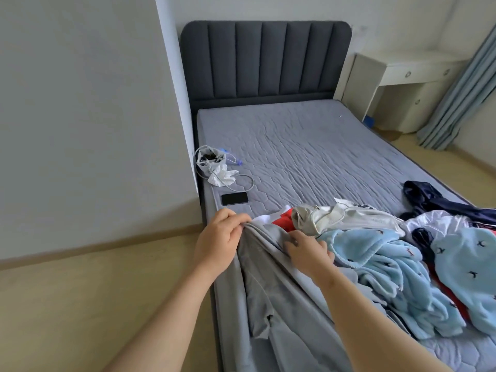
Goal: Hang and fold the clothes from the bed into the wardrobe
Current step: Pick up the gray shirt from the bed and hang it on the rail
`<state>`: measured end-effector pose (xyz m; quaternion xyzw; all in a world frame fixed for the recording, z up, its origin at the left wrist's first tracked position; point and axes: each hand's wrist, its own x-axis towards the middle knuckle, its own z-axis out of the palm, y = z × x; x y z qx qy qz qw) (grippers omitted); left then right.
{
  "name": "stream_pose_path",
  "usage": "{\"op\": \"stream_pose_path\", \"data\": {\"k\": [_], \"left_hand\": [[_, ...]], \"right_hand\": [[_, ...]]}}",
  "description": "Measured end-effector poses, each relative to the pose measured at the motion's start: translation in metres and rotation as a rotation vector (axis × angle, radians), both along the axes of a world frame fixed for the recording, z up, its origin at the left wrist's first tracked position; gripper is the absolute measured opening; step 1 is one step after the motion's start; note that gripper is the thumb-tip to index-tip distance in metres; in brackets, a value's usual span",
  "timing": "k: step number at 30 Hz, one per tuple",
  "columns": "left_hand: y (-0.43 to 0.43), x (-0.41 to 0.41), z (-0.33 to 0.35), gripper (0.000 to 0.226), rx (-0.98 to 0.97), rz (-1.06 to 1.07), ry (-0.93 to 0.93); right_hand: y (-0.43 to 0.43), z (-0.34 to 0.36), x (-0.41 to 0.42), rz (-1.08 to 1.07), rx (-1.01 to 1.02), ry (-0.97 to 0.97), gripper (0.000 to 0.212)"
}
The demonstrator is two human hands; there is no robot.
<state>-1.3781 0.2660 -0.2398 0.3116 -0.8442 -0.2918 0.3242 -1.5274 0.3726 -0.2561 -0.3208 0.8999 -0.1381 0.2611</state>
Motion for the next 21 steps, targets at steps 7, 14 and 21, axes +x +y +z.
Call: {"op": "stream_pose_path", "data": {"k": [7, 14, 21], "left_hand": [[-0.014, -0.012, -0.021, 0.026, 0.259, 0.288, -0.330], [0.031, -0.048, -0.016, 0.015, 0.648, -0.043, -0.273], [0.043, -0.069, 0.026, 0.022, 0.967, -0.110, 0.236]], "right_hand": [[0.017, 0.003, -0.014, 0.000, -0.224, -0.077, 0.024], [0.033, 0.016, -0.020, -0.313, -0.626, -0.332, 0.017], [0.021, 0.094, -0.033, -0.383, -1.020, -0.508, 0.018]]}}
